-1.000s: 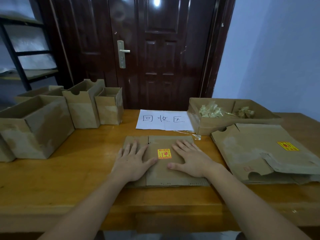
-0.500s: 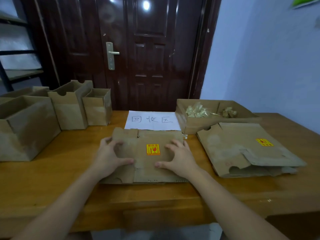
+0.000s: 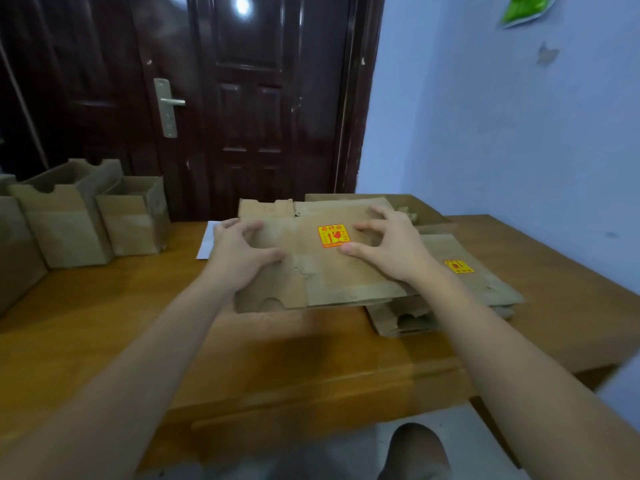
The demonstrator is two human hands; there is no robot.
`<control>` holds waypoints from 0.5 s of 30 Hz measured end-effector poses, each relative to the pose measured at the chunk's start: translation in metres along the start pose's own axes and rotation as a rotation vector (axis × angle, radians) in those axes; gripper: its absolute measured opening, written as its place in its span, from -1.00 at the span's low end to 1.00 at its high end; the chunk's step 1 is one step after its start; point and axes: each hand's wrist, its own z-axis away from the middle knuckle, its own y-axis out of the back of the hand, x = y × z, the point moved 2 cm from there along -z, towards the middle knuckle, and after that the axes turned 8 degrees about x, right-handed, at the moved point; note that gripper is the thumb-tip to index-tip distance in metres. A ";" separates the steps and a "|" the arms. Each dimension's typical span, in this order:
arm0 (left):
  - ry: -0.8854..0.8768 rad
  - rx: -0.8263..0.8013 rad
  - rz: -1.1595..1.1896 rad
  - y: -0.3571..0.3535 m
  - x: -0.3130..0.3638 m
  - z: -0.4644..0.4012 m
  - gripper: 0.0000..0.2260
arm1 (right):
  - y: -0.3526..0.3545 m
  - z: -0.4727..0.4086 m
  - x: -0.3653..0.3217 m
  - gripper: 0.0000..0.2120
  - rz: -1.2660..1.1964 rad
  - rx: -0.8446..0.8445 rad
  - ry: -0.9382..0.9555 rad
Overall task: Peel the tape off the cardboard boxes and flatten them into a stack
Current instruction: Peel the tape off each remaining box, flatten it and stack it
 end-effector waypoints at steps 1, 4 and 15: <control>-0.007 -0.043 0.028 -0.019 0.010 0.002 -0.33 | 0.015 -0.003 0.017 -0.28 -0.017 0.000 -0.025; 0.011 -0.186 0.100 -0.080 0.036 0.011 -0.28 | 0.054 -0.004 0.075 -0.31 -0.058 0.005 -0.127; -0.203 -0.346 -0.431 -0.229 0.021 0.025 -0.22 | 0.044 0.004 0.220 -0.49 -0.013 -0.116 -0.363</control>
